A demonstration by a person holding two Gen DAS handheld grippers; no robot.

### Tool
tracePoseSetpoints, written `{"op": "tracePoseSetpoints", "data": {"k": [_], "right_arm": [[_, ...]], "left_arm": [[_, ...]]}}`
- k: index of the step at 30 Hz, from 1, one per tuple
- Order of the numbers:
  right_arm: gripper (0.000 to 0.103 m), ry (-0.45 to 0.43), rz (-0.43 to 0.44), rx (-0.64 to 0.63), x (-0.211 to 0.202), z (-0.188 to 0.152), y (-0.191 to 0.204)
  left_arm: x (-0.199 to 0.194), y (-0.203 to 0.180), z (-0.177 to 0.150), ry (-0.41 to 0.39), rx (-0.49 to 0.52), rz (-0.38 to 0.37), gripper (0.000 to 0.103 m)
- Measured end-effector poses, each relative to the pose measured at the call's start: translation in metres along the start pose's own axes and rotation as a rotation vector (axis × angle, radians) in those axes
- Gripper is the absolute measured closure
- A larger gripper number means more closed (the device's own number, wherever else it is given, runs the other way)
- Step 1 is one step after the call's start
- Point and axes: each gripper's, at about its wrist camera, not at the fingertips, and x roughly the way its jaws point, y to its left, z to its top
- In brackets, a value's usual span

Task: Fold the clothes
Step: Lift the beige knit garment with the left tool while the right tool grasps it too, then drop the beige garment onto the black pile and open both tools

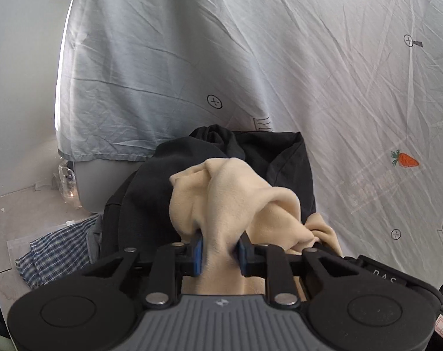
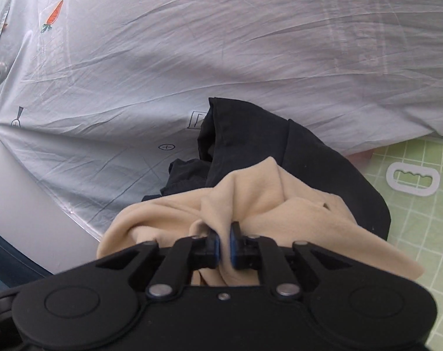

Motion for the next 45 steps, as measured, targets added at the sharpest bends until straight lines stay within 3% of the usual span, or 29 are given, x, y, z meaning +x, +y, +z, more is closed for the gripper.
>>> {"op": "tracePoseSetpoints", "data": {"k": [6,8,10,12,13,14,16,18,20,21,22,24,26,29,32,34,39,41,45], "right_arm": [[0.095,-0.102,0.176,0.014,-0.034,0.026,0.032],[0.095,-0.128,0.226,0.009,-0.036,0.034,0.042],[0.095,-0.152,0.287,0.023,-0.034,0.042,0.049],[0.095,-0.108,0.23,0.038,-0.013,0.04,0.043],[0.095,-0.044,0.123,0.024,0.005,0.035,0.038],[0.096,0.035,-0.005,-0.007,0.029,0.027,0.032],[0.097,0.041,-0.006,0.022,0.035,0.018,0.022],[0.094,0.047,-0.005,0.052,0.042,0.01,0.012],[0.087,0.062,0.028,0.077,0.035,0.018,0.015],[0.078,0.065,0.035,0.058,0.03,0.023,0.02],[0.047,0.056,0.055,0.05,0.023,0.025,0.02],[0.003,0.039,0.094,0.033,0.007,0.031,0.022],[0.0,-0.001,0.121,0.053,-0.014,0.032,0.018],[0.0,-0.05,0.125,0.084,-0.054,0.028,0.002],[0.0,-0.105,0.032,0.09,-0.098,0.009,-0.027],[0.0,-0.126,-0.132,0.093,-0.132,-0.016,-0.054],[0.0,-0.171,-0.533,0.123,-0.218,-0.083,-0.113],[0.0,-0.184,-0.695,0.18,-0.262,-0.119,-0.137],[0.0,-0.186,-0.889,0.357,-0.349,-0.188,-0.182]], "left_arm": [[-0.033,-0.014,0.037,-0.093,-0.019,-0.121,0.082],[-0.033,-0.009,0.045,-0.113,-0.06,-0.136,0.082],[-0.021,0.0,0.044,-0.099,-0.096,-0.105,0.081],[0.004,0.017,0.036,-0.042,-0.154,-0.045,0.074],[0.027,0.036,0.028,0.04,-0.237,-0.024,0.065],[0.05,0.055,0.019,0.12,-0.323,-0.007,0.047],[0.068,0.088,0.006,0.176,-0.516,-0.097,0.036],[0.064,0.096,0.006,0.175,-0.555,-0.138,0.034],[0.055,0.098,0.008,0.168,-0.558,-0.152,0.025],[0.048,0.095,0.009,0.151,-0.537,-0.146,0.022],[0.042,0.092,0.011,0.135,-0.516,-0.139,0.016],[0.024,0.085,0.015,0.087,-0.46,-0.129,0.011],[0.002,0.08,0.017,0.035,-0.407,-0.134,0.002],[-0.026,0.074,0.014,-0.004,-0.353,-0.164,0.002],[-0.046,0.065,0.002,-0.004,-0.292,-0.185,0.0],[-0.052,0.054,-0.016,0.045,-0.24,-0.176,0.0],[-0.05,0.029,-0.086,0.23,-0.183,-0.183,0.0],[-0.055,0.012,-0.115,0.323,-0.13,-0.227,0.0],[-0.061,-0.033,-0.17,0.441,0.005,-0.315,0.0]]}}
